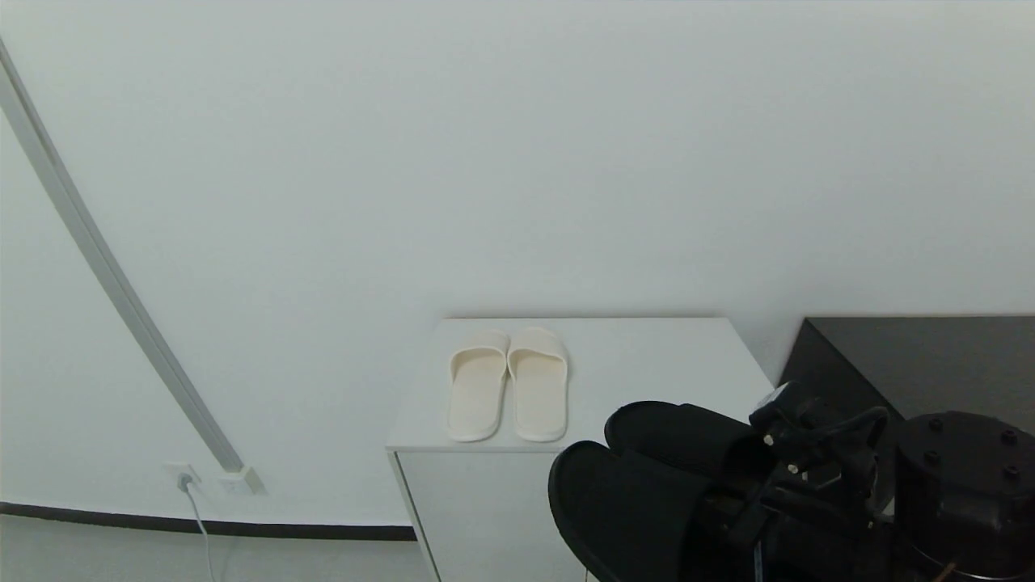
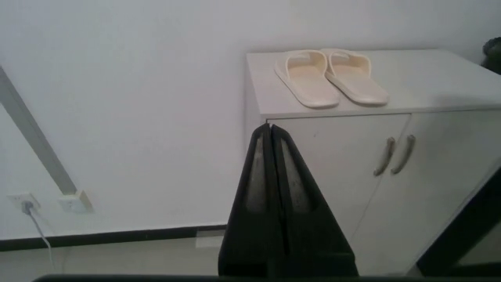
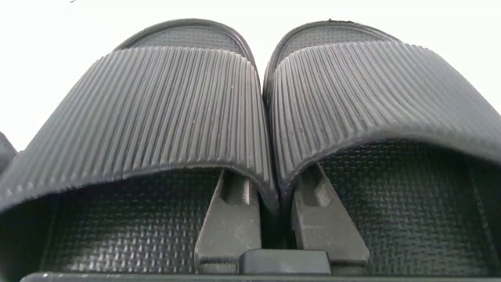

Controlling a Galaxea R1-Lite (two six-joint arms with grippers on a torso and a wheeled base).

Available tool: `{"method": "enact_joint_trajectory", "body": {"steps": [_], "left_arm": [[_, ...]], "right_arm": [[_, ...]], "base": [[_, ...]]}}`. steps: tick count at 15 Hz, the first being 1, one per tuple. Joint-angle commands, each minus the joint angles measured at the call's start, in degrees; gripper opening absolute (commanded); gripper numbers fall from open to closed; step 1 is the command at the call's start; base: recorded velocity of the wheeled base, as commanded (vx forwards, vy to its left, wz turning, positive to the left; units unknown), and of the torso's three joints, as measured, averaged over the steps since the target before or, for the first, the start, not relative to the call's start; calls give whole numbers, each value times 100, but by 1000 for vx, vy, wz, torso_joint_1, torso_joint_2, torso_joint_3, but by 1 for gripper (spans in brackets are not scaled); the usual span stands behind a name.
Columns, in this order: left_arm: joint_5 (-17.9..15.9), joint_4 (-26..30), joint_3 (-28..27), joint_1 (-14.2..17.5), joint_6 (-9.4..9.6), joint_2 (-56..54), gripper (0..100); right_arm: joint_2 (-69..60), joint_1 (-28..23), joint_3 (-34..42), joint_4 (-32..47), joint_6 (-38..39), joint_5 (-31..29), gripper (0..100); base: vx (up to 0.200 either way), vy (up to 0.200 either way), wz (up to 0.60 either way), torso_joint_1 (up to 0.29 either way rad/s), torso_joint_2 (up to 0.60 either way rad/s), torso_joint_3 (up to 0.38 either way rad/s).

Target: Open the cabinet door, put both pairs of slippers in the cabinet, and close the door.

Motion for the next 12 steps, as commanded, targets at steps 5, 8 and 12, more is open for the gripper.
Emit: {"method": "enact_joint_trajectory", "body": {"steps": [5, 8, 12], "left_arm": [[0, -1, 1, 12, -2, 7, 0], [0, -1, 1, 3, -2, 7, 0], [0, -1, 1, 3, -2, 7, 0]], "right_arm": [[1, -7, 88, -33, -140, -17, 0], [10, -7, 97, -33, -140, -17, 0], [27, -7, 97, -33, -140, -17, 0]], "base": [[0, 0, 0, 0, 0, 0], [0, 0, 0, 0, 0, 0], [0, 0, 0, 0, 0, 0]]}}
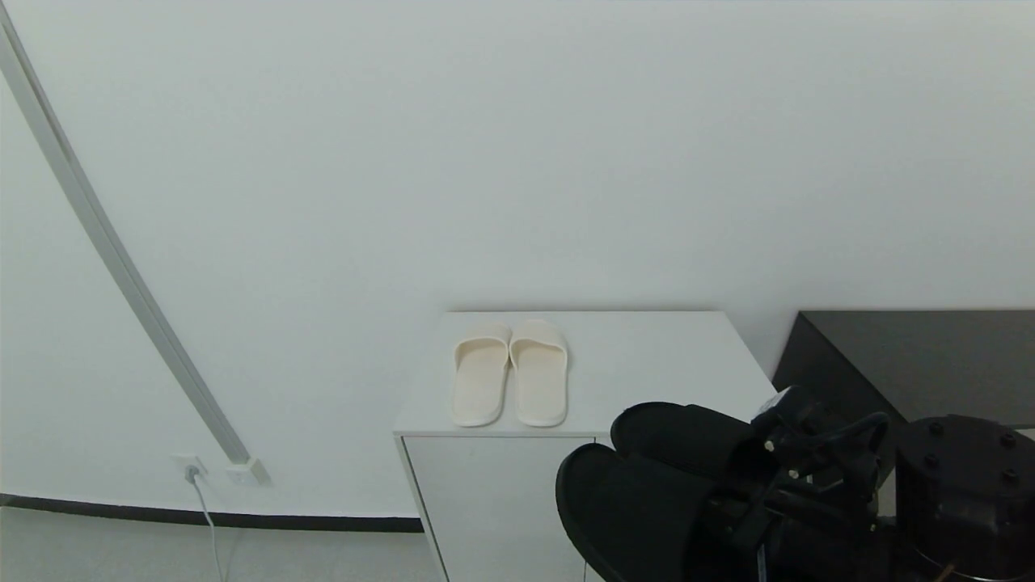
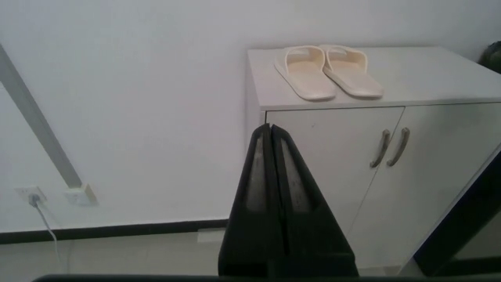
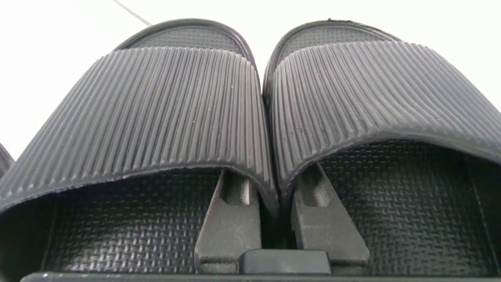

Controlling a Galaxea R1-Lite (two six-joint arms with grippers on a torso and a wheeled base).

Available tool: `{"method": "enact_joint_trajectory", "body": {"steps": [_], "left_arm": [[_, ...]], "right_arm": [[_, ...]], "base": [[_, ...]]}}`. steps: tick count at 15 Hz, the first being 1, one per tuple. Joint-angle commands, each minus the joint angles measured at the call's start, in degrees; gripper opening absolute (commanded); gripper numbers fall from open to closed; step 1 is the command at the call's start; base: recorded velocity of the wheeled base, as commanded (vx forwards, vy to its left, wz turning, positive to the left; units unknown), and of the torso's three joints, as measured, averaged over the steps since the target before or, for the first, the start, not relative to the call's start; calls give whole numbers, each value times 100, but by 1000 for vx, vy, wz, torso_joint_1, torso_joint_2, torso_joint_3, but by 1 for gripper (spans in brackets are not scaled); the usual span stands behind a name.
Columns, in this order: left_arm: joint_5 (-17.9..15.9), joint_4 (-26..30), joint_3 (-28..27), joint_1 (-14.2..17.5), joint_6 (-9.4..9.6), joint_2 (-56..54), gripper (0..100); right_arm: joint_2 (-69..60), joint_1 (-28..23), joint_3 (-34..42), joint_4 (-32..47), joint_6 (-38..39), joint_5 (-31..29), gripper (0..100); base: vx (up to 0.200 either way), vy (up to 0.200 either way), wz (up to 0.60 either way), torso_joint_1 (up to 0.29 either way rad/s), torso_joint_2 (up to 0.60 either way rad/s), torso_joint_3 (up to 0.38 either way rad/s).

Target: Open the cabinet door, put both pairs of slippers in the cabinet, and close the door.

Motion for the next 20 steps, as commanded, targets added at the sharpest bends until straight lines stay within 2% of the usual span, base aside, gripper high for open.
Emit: {"method": "enact_joint_trajectory", "body": {"steps": [1, 8, 9, 20], "left_arm": [[0, -1, 1, 1, -3, 7, 0], [-8, -1, 1, 1, 14, 7, 0], [-8, -1, 1, 1, 14, 7, 100], [0, -1, 1, 1, 5, 7, 100]], "right_arm": [[55, 3, 0, -3, -3, 0, 0], [81, 3, 80, -3, -30, 9, 0], [81, 12, 80, -3, -30, 9, 0], [81, 65, 229, -3, -109, 26, 0]], "base": [[0, 0, 0, 0, 0, 0], [0, 0, 0, -94, 216, 116], [0, 0, 0, -159, 349, 193], [0, 0, 0, -159, 355, 196]]}}
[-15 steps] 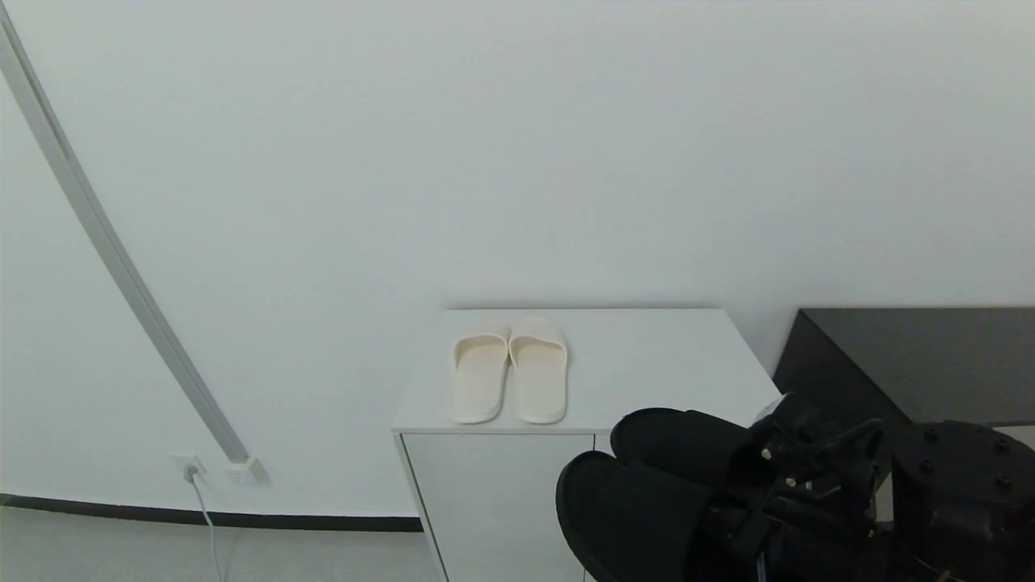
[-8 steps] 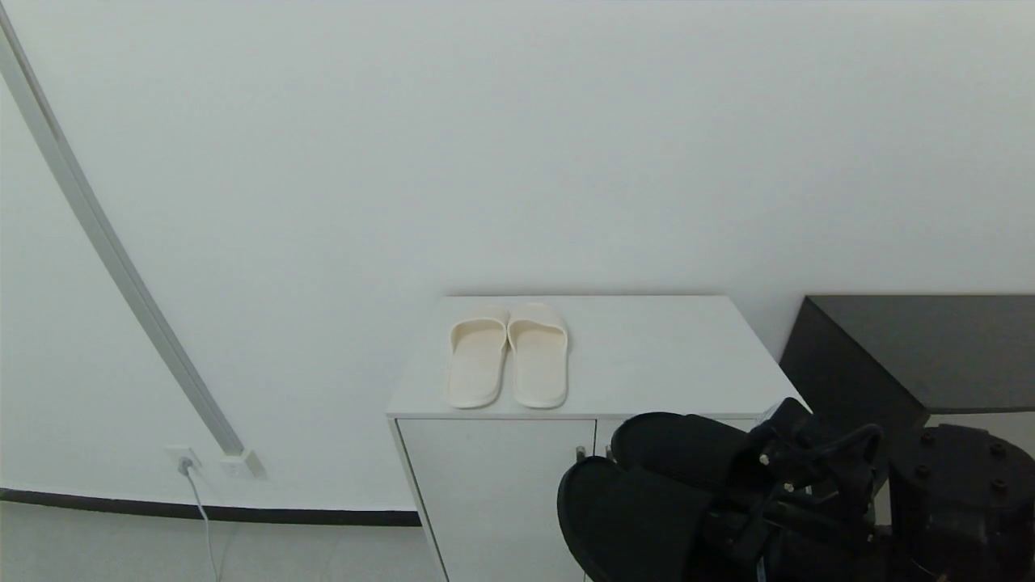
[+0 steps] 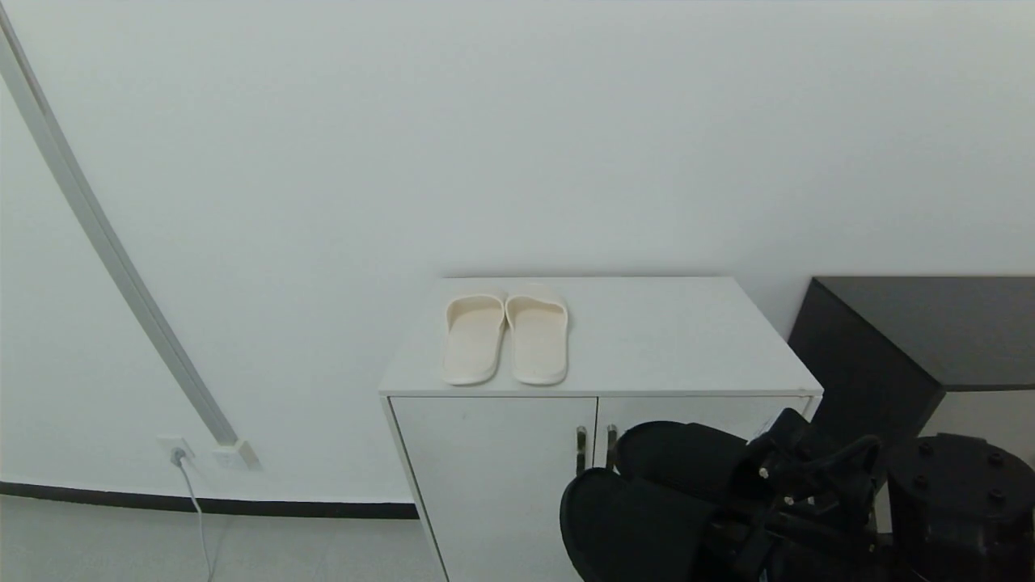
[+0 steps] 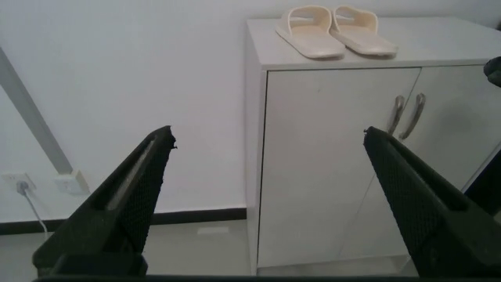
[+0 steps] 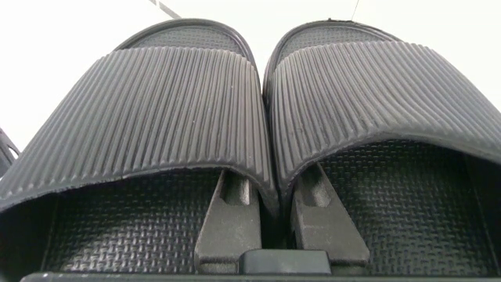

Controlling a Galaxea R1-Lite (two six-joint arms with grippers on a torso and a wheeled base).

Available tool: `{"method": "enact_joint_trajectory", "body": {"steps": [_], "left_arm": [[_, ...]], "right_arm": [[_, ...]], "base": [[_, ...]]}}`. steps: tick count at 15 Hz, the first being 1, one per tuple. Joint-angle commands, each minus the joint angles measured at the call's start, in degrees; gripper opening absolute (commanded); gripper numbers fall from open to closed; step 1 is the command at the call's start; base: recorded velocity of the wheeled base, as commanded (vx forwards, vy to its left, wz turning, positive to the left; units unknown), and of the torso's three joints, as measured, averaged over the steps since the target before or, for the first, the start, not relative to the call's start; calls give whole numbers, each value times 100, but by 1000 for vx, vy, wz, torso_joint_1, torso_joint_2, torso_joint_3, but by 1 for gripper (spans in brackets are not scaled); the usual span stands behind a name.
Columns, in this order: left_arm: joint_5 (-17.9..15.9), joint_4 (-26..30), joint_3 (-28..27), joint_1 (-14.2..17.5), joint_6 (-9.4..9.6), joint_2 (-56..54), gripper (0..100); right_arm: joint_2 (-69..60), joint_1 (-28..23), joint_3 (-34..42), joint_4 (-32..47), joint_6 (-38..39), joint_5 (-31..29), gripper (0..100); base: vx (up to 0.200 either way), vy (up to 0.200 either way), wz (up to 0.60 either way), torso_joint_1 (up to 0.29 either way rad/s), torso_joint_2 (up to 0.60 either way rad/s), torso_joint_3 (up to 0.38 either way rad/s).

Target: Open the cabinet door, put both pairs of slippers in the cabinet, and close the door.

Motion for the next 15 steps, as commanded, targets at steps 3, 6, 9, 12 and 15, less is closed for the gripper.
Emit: {"method": "enact_joint_trajectory", "body": {"steps": [3, 6, 9, 12, 15], "left_arm": [[5, -1, 1, -2, -4, 7, 100], [5, -1, 1, -2, -4, 7, 100], [5, -1, 1, -2, -4, 7, 100], [5, -1, 1, -2, -13, 7, 100], [-4, -1, 1, -2, -4, 7, 100]], "right_arm": [[33, 23, 20, 0, 1, -2, 0], [33, 23, 20, 0, 1, -2, 0], [86, 31, 28, -9, 1, -2, 0], [86, 31, 37, -9, -8, -2, 0], [86, 23, 64, -9, -8, -2, 0]], "base": [[0, 0, 0, -188, 429, 243], [0, 0, 0, -225, 546, 307], [0, 0, 0, -225, 548, 323], [0, 0, 0, -209, 528, 321], [0, 0, 0, -194, 512, 321]]}}
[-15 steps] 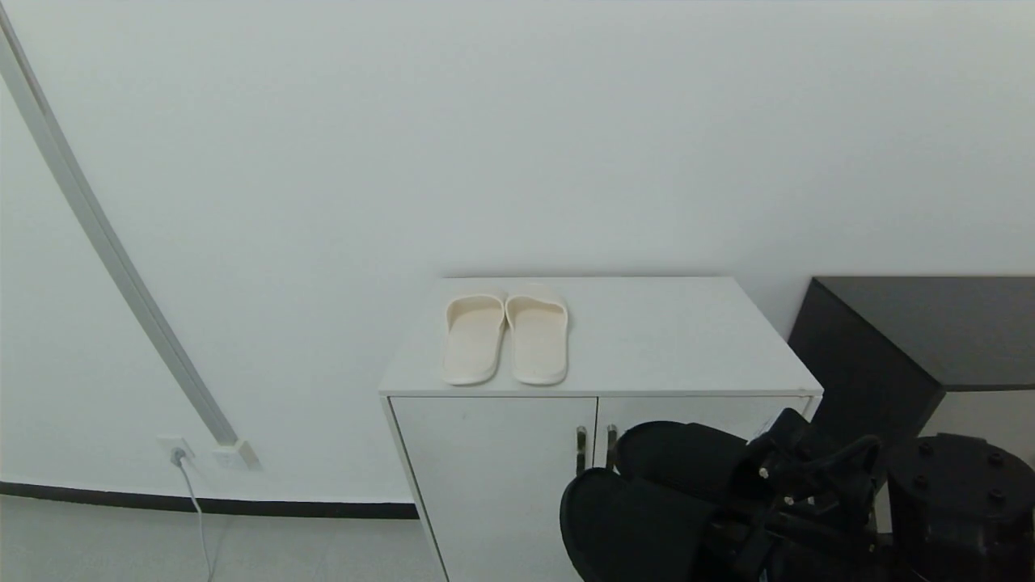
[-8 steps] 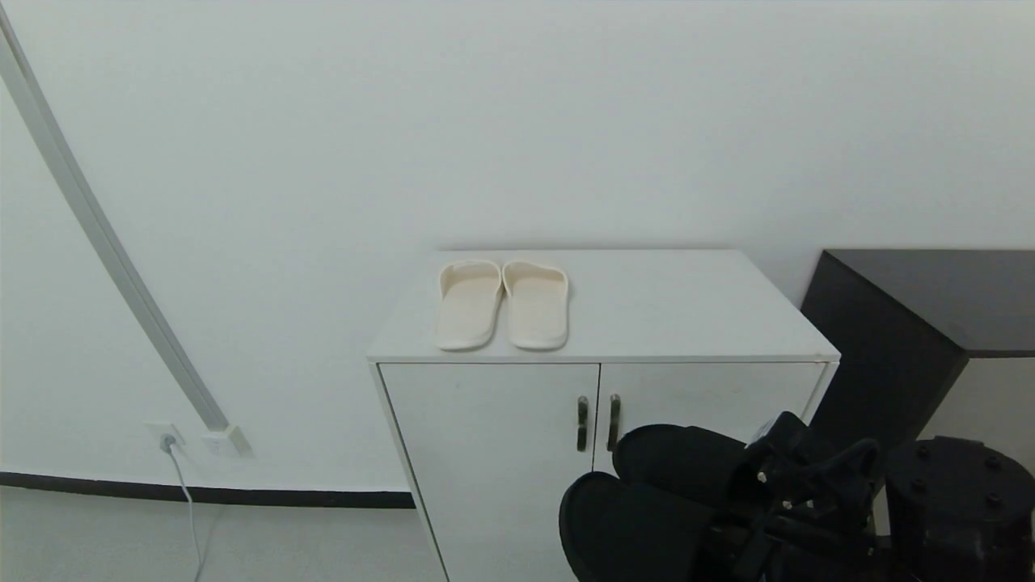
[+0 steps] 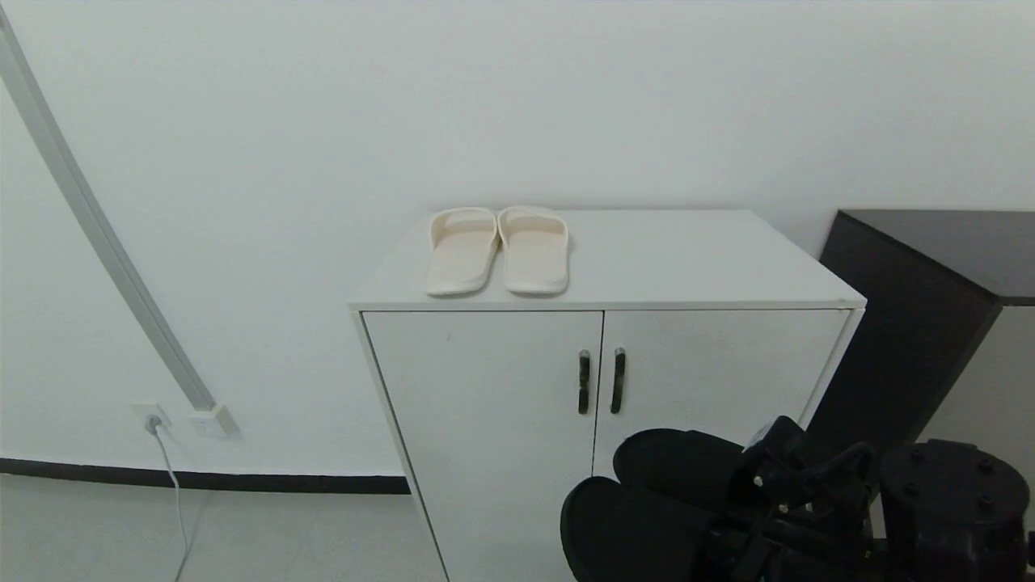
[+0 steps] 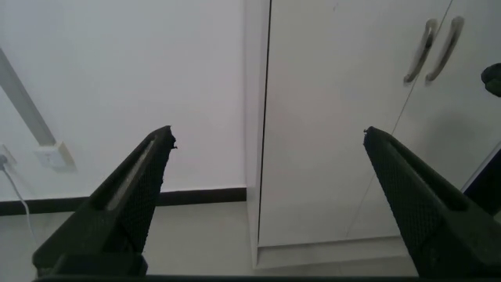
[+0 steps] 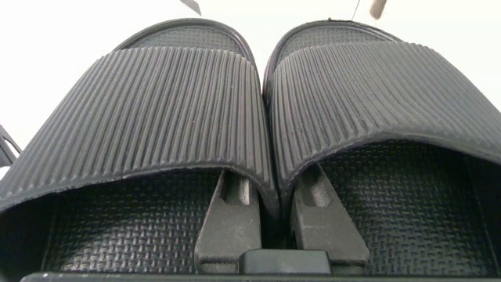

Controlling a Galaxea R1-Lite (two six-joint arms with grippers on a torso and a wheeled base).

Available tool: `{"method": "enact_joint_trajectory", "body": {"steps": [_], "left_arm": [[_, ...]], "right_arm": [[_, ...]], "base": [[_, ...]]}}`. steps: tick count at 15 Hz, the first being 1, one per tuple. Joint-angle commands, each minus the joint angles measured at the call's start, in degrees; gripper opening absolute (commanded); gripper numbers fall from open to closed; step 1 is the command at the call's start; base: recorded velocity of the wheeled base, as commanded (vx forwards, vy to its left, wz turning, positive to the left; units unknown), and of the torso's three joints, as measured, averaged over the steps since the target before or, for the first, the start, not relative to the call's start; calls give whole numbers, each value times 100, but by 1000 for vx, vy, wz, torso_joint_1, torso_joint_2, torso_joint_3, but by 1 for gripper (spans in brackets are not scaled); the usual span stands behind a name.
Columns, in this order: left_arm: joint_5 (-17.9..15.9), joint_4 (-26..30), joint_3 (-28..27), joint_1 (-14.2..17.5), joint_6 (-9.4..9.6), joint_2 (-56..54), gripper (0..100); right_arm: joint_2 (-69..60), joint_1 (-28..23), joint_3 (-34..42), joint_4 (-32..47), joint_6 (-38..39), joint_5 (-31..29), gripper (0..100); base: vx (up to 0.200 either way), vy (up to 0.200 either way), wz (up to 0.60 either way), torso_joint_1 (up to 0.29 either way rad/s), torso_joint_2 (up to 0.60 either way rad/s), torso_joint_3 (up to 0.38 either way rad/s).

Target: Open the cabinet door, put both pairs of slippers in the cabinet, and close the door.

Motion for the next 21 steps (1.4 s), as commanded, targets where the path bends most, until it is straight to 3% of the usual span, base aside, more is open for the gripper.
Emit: {"method": "enact_joint_trajectory", "body": {"steps": [1, 12, 14, 17, 19, 21], "left_arm": [[9, -4, 1, -2, 7, 7, 100], [-123, -13, -157, -19, 130, 218, 100], [-281, 40, -1194, -11, -283, 921, 100], [-861, -74, -1572, -19, -327, 1976, 100], [-1503, -496, -1590, -19, -301, 2873, 100], [-1801, -848, -1607, -19, -125, 3374, 100]], "right_arm": [[13, 1, 9, -12, 0, 1, 0], [83, -17, 176, -258, -97, -8, 0], [101, -17, 193, -275, -106, -8, 0], [92, -17, 220, -275, -106, 1, 0], [83, 1, 264, -284, -115, -8, 0], [74, 1, 290, -319, -115, -8, 0]], "base": [[0, 0, 0, -178, 505, 334], [0, 0, 0, -135, 469, 336], [0, 0, 0, -58, 449, 378], [0, 0, 0, -23, 365, 328], [0, 0, 0, 0, 0, 0], [0, 0, 0, 0, 0, 0]]}}
